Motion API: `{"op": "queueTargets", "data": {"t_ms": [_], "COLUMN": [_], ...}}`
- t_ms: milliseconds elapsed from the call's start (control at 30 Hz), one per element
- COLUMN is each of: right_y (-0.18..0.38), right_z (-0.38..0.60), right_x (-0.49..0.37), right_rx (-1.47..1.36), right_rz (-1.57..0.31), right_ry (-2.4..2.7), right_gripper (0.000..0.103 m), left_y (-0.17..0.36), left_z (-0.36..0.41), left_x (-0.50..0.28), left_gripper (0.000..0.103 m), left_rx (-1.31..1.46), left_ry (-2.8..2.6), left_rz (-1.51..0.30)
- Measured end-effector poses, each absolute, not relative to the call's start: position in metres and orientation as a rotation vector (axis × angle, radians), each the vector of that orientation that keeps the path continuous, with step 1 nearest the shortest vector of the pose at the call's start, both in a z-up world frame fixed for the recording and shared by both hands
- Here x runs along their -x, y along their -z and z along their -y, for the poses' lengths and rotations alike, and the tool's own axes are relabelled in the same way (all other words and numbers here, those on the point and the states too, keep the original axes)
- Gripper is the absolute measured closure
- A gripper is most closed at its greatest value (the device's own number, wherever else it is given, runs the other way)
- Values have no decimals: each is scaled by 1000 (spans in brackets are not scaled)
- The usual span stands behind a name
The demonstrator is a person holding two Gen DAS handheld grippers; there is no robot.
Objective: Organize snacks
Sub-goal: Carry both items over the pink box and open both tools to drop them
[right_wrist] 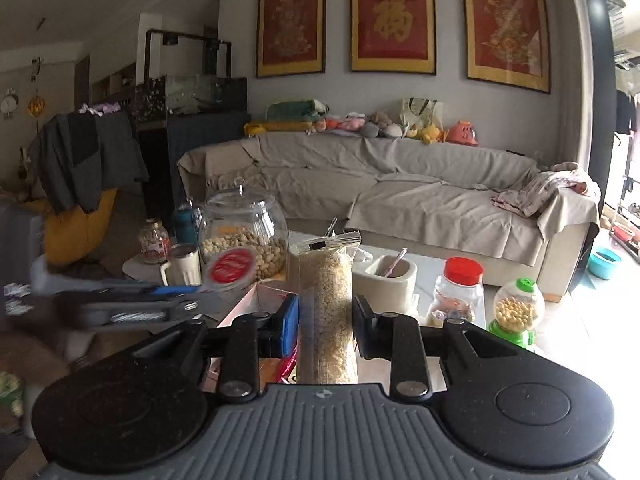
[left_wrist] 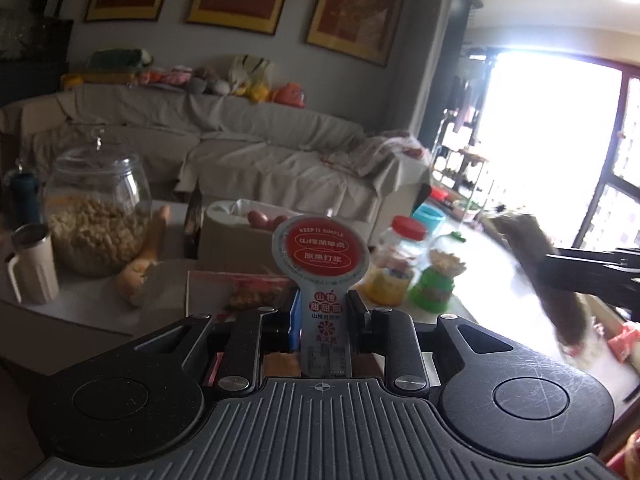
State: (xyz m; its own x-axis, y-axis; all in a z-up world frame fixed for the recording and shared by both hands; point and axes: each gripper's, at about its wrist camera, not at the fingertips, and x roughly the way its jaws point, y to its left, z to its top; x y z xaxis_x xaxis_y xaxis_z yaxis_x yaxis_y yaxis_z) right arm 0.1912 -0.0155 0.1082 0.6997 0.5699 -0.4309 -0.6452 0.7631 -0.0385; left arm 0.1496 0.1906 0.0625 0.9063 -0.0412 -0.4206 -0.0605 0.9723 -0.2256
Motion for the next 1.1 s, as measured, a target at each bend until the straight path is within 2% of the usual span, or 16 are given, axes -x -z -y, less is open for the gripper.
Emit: {"op": "queueTargets", "data": {"t_ms": [200,400,833,967,1100], "right_y": [-79,-50,19,49,49], "right_z": [-17,-54,-190,-213,-212], "right_x": [-229,-272,-362,-367,-365], "right_rx": [234,218,124,208,204], "right_rz": [-529,-654,-937,-972,-954], "right_ry": [-648,-639,-707,-664,-682], "right_gripper": [75,75,75,75,74], "left_y": [1,34,31,32,30], "left_z": [-218,-226,-250,-255,-253], "left_x": [-218,-214,-165,-141,-130], "left_gripper": [80,80,80,80,80], "left_rx": [285,195,351,380,372], "left_ry": [-36,-81,-59,-65,-70], "left_rz": [-586,-588,-608,-583,-579]}}
